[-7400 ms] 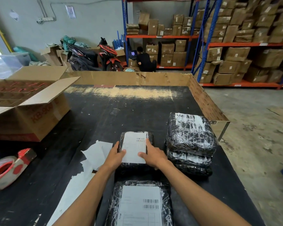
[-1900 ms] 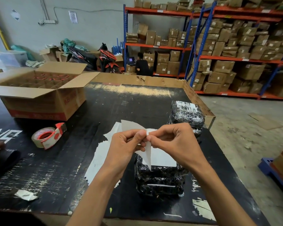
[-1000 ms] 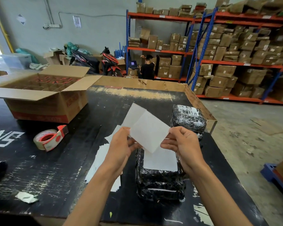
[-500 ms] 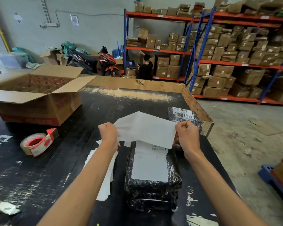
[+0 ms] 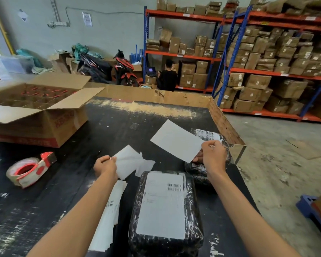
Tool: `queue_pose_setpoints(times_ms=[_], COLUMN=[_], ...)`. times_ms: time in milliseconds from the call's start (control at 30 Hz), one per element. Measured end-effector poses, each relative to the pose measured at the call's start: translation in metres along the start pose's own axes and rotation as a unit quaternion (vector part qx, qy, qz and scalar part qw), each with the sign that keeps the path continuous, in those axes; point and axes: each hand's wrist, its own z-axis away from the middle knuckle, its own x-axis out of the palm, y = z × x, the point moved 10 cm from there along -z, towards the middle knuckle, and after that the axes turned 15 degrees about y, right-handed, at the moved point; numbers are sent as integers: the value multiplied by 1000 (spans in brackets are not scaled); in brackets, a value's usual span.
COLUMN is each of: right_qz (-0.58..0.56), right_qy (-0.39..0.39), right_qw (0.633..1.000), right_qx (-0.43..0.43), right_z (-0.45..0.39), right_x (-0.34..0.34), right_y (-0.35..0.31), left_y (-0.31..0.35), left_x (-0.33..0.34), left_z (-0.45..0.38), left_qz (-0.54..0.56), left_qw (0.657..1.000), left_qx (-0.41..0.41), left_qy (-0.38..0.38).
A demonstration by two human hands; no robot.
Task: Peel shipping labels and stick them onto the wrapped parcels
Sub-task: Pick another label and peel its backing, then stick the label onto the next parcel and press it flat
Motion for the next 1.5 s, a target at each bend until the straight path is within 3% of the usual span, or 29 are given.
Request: queue_pose_setpoints(times_ms=[167,533,667,800,1000,1133,1233,1500], right_qz=[3,-2,-9,-9,59,89,109,194], right_qy=[-36,-85,-73,-73,-90,-62,-41,-83], right_qw=[999,996,990,965,861,807,798,840], right_qx=[7,-18,-120,-251,-498,-580,-592,-500], right_z=[-3,14,28,55,109,130,141,142], right_x=[24,51,50,47,37,18,4,-13], right_y=[9,8,-26,-67,-113,-122,-122,-82], left_y=[-11,22,75,99,106,111,113,107], left_x=[7,15,38,45,37,31,25,20], left_z=[-12,7,63,145,194,208,216,233], left_qz=[-51,-78,-61,-76,-51,-35,-13,-13], left_qw=[998,991,965,917,890,880,879,884], left_qx=[-2,109,186,148,70,71,83,170], left_qy=[35,-10,-172,-364,-447,-468,-469,-435])
